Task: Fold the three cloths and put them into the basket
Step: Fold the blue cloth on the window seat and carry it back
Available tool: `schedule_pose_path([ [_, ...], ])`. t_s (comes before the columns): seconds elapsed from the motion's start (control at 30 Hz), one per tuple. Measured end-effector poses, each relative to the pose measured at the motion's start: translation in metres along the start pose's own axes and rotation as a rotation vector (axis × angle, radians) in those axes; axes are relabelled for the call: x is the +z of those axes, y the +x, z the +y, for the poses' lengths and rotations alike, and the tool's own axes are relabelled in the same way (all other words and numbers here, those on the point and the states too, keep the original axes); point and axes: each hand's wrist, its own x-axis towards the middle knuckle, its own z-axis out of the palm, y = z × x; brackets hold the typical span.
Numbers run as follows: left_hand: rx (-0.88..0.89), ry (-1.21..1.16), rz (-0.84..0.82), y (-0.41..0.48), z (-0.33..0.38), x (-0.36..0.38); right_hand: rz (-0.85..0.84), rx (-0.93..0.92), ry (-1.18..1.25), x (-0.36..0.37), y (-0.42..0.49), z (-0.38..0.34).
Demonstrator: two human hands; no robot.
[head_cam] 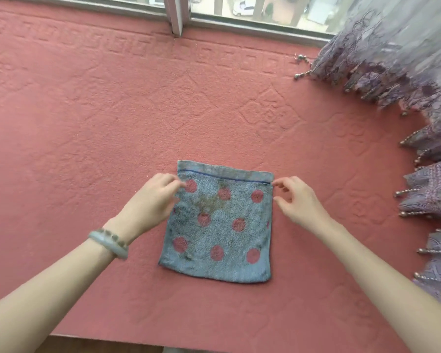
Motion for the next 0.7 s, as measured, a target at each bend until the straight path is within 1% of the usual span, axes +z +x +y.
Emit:
schedule_pose_path([
  [0.1, 0.125, 0.025, -0.097, -0.041, 0.007, 0.014, -0.09, -0.097, -0.023, 0.013, -0.035, -0.002],
  [0.23, 0.219, 0.039, -0.102, -0.078, 0.011, 0.028, -0.186, -0.208, -0.073, 0.035, -0.077, -0.002],
  [0.33, 0.274, 0.088, -0.123, -0.094, 0.013, 0.034, -0.235, -0.333, -0.18, 0.048, -0.1, 0.001],
  [0.47, 0.3, 0.195, -0.149, -0.106, 0.011, 0.036, -0.243, -0.462, -0.282, 0.056, -0.121, 0.009],
  [0.7, 0.285, 0.308, -0.018, -0.112, 0.015, 0.042, -0.164, -0.602, -0.411, 0.062, -0.131, 0.019],
])
